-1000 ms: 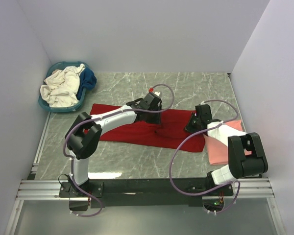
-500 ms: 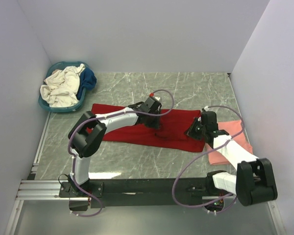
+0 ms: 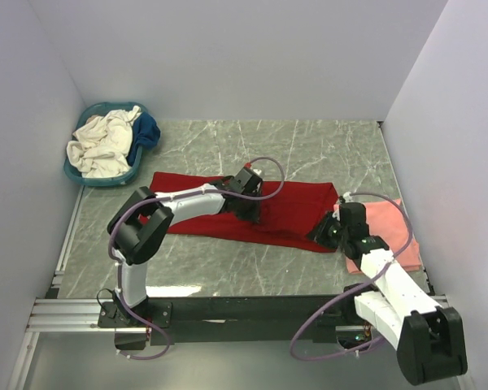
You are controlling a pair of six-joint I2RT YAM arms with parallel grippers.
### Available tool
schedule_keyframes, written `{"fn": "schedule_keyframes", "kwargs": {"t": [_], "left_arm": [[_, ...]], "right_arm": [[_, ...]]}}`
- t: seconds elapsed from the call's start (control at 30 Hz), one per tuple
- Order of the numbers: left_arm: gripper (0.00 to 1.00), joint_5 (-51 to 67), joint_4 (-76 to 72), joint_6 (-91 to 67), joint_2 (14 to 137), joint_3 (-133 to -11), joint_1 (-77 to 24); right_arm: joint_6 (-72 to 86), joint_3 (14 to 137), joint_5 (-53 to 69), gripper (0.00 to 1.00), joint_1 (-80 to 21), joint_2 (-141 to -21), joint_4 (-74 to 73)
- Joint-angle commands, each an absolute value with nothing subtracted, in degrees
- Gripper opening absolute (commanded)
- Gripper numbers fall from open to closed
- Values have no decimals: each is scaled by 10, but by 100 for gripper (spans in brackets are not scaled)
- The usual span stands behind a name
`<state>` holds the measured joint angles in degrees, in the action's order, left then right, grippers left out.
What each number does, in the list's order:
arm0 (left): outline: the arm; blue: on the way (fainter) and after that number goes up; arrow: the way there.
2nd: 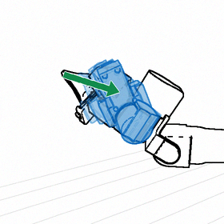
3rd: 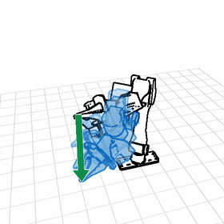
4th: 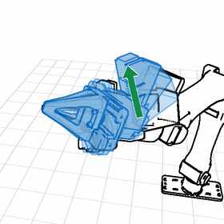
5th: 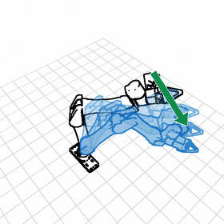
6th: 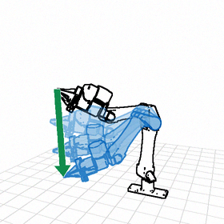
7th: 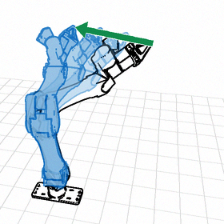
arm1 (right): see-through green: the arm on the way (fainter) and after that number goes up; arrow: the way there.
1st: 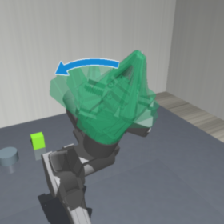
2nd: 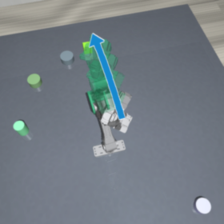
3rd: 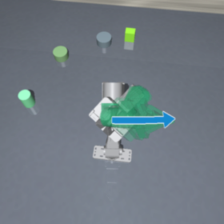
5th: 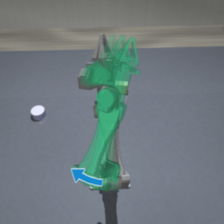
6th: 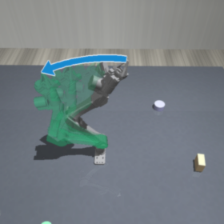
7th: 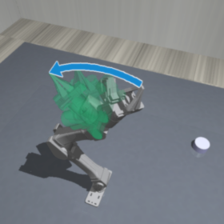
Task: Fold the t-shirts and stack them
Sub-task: Fold the tshirt
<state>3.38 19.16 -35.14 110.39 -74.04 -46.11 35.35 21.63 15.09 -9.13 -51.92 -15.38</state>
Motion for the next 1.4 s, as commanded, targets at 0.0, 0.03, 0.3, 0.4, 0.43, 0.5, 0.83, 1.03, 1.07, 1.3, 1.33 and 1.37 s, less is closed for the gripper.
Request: {"fn": "schedule_keyframes", "kwargs": {"t": [0.0,0.03,0.3,0.4,0.43,0.5,0.83,1.03,1.07,1.3,1.33,1.37], "left_arm": [[29,28,178,-344,1055,-732,-464],[29,19,181,-347,1050,-730,-464],[29,-22,203,-366,1006,-721,-432],[27,3,182,-394,988,-692,-397],[27,6,178,-402,985,-683,-389],[26,10,166,-414,979,-658,-366],[23,-54,133,-448,963,-549,-340],[22,-73,100,-474,921,-471,-340],[21,-71,98,-477,913,-455,-341],[22,-62,99,-541,834,-403,-362],[22,-62,96,-558,829,-400,-379],[22,-61,93,-566,825,-397,-388]], "right_arm": [[363,214,174,23,-93,-472,-182],[364,221,173,32,-93,-464,-198],[360,302,142,38,-94,-485,-219],[362,337,141,38,-94,-560,-189],[363,353,139,38,-93,-580,-182],[366,364,129,38,-94,-634,-154],[394,373,88,37,-100,-824,-62],[403,391,81,37,-117,-893,-41],[402,401,82,37,-116,-903,-48],[373,536,77,36,-118,-1003,-124],[364,572,76,36,-118,-1013,-133],[360,592,69,36,-118,-1033,-160]]}}
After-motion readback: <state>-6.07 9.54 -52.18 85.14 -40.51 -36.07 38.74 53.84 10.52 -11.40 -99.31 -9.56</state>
